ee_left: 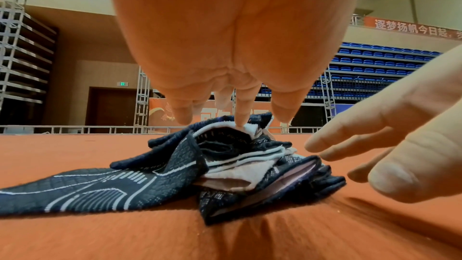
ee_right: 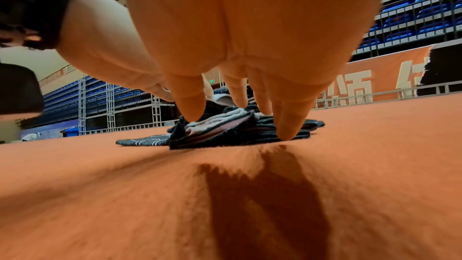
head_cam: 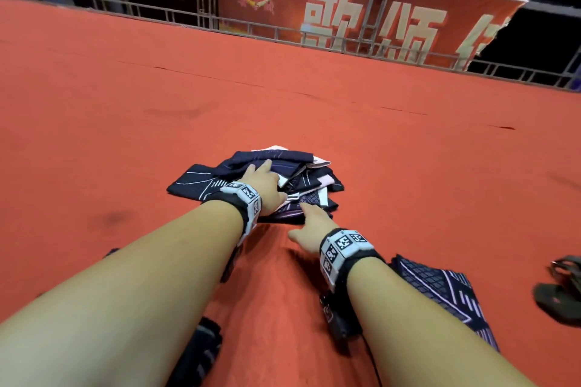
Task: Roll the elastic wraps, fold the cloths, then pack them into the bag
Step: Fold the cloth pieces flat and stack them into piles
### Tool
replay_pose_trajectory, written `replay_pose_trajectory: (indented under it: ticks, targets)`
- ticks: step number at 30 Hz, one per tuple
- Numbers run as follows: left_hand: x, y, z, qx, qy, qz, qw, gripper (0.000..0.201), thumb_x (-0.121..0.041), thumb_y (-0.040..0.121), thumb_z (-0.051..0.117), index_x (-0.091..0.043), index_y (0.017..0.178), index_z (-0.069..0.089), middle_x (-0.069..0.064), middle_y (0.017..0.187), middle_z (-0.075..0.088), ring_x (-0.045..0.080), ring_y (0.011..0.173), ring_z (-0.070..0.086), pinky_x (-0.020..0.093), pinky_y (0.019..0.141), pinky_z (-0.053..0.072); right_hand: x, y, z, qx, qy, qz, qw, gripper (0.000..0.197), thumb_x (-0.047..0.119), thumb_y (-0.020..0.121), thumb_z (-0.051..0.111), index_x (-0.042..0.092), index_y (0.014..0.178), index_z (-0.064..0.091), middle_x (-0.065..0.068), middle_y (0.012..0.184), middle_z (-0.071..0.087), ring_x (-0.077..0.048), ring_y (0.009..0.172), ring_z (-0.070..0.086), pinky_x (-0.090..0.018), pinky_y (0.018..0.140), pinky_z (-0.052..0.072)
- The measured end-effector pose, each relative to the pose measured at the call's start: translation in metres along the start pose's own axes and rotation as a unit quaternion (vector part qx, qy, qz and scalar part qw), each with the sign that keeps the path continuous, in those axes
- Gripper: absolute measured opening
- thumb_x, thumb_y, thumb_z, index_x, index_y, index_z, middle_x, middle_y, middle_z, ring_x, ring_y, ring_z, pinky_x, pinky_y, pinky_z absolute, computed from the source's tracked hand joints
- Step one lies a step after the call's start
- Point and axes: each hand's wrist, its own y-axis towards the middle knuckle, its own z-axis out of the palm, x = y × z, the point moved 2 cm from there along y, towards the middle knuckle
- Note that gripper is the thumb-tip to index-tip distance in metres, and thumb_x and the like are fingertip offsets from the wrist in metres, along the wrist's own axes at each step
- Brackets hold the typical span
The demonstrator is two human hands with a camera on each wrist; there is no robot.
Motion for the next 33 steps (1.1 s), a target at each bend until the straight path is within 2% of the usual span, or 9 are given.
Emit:
replay_pose_trajectory:
  ticks: [4, 10, 13, 17, 20, 24, 28, 31, 33]
  targets:
    - [0.004, 0.018, 0.011, 0.024, -0.009, 0.000, 1.000, 0.028, -0.034, 0.099, 0.038, -0.017, 0.110, 0.058, 0.005, 0.169, 0.007, 0.041, 0.153, 0.003, 0.055, 0.120, 0.022, -0.006, 0.006, 0.008, 0.002, 0.020, 0.003, 1.000, 0.076, 0.032, 0.085, 0.066, 0.014, 0.151, 0.034, -0.010, 0.154, 0.036, -0.027, 0.138, 0.042, -0.032, 0.111, 0.037]
    - [0.000, 0.013, 0.018, -0.059, -0.033, 0.011, 0.998, 0.053, -0.021, 0.099, 0.043, -0.015, 0.152, 0.038, -0.004, 0.167, 0.015, 0.031, 0.153, 0.010, 0.045, 0.123, 0.020, -0.010, 0.003, 0.012, -0.011, 0.035, 0.000, 0.999, 0.078, 0.030, 0.086, 0.062, 0.016, 0.156, 0.029, -0.008, 0.158, 0.032, -0.024, 0.142, 0.038, -0.032, 0.113, 0.034]
    - [0.000, 0.006, 0.001, -0.135, -0.081, 0.042, 0.987, 0.050, -0.014, 0.096, 0.044, -0.010, 0.145, 0.046, 0.000, 0.163, 0.027, 0.028, 0.148, 0.025, 0.040, 0.121, 0.025, -0.006, -0.005, 0.005, -0.020, 0.042, 0.005, 0.999, 0.073, 0.033, 0.083, 0.062, 0.017, 0.151, 0.037, -0.009, 0.153, 0.039, -0.025, 0.136, 0.044, -0.032, 0.109, 0.039]
    - [-0.006, -0.026, -0.042, -0.193, -0.172, 0.089, 0.962, 0.053, -0.001, 0.094, 0.037, -0.010, 0.144, 0.052, -0.001, 0.159, 0.035, 0.025, 0.144, 0.034, 0.034, 0.120, 0.027, 0.000, -0.022, -0.016, -0.052, 0.073, -0.004, 0.996, 0.043, 0.031, 0.080, 0.062, 0.018, 0.120, 0.056, -0.010, 0.128, 0.058, -0.029, 0.119, 0.056, -0.032, 0.094, 0.047]
    - [-0.011, -0.043, -0.064, -0.197, -0.257, 0.078, 0.943, 0.058, 0.003, 0.093, 0.035, -0.016, 0.144, 0.055, -0.010, 0.156, 0.039, 0.014, 0.141, 0.038, 0.024, 0.118, 0.026, -0.002, -0.025, -0.029, -0.057, 0.104, 0.006, 0.993, 0.038, 0.027, 0.090, 0.061, 0.016, 0.126, 0.056, -0.011, 0.131, 0.061, -0.030, 0.120, 0.057, -0.032, 0.096, 0.046]
    - [-0.018, -0.076, -0.093, -0.204, -0.385, 0.106, 0.894, 0.050, 0.009, 0.091, 0.042, -0.012, 0.127, 0.069, -0.007, 0.140, 0.057, 0.017, 0.124, 0.059, 0.031, 0.111, 0.044, 0.007, -0.057, -0.054, -0.078, 0.156, 0.030, 0.984, 0.044, 0.029, 0.097, 0.055, 0.014, 0.138, 0.049, -0.013, 0.137, 0.059, -0.032, 0.126, 0.054, -0.030, 0.092, 0.040]
    - [-0.027, -0.113, -0.111, -0.158, -0.535, 0.107, 0.823, 0.045, 0.013, 0.092, 0.044, -0.016, 0.101, 0.077, 0.011, 0.113, 0.074, 0.025, 0.093, 0.073, 0.042, 0.091, 0.060, 0.010, -0.086, -0.072, -0.130, 0.259, 0.056, 0.955, 0.047, 0.036, 0.095, 0.060, 0.014, 0.135, 0.049, -0.011, 0.126, 0.063, -0.032, 0.116, 0.058, -0.028, 0.080, 0.036]
    - [-0.036, -0.139, -0.118, -0.097, -0.596, 0.120, 0.788, 0.040, 0.014, 0.095, 0.042, -0.009, 0.100, 0.074, 0.013, 0.099, 0.075, 0.020, 0.081, 0.074, 0.035, 0.071, 0.063, 0.017, -0.103, -0.078, -0.149, 0.406, 0.030, 0.901, 0.041, 0.032, 0.087, 0.071, 0.009, 0.119, 0.059, -0.006, 0.113, 0.070, -0.024, 0.098, 0.066, -0.026, 0.080, 0.046]
    - [-0.038, -0.150, -0.116, -0.074, -0.606, 0.117, 0.783, 0.039, 0.011, 0.096, 0.043, -0.010, 0.100, 0.075, 0.009, 0.092, 0.075, 0.018, 0.077, 0.073, 0.033, 0.067, 0.062, 0.012, -0.102, -0.076, -0.162, 0.501, 0.037, 0.849, 0.055, 0.037, 0.068, 0.081, 0.006, 0.111, 0.066, -0.012, 0.106, 0.075, -0.029, 0.094, 0.072, -0.044, 0.091, 0.057]
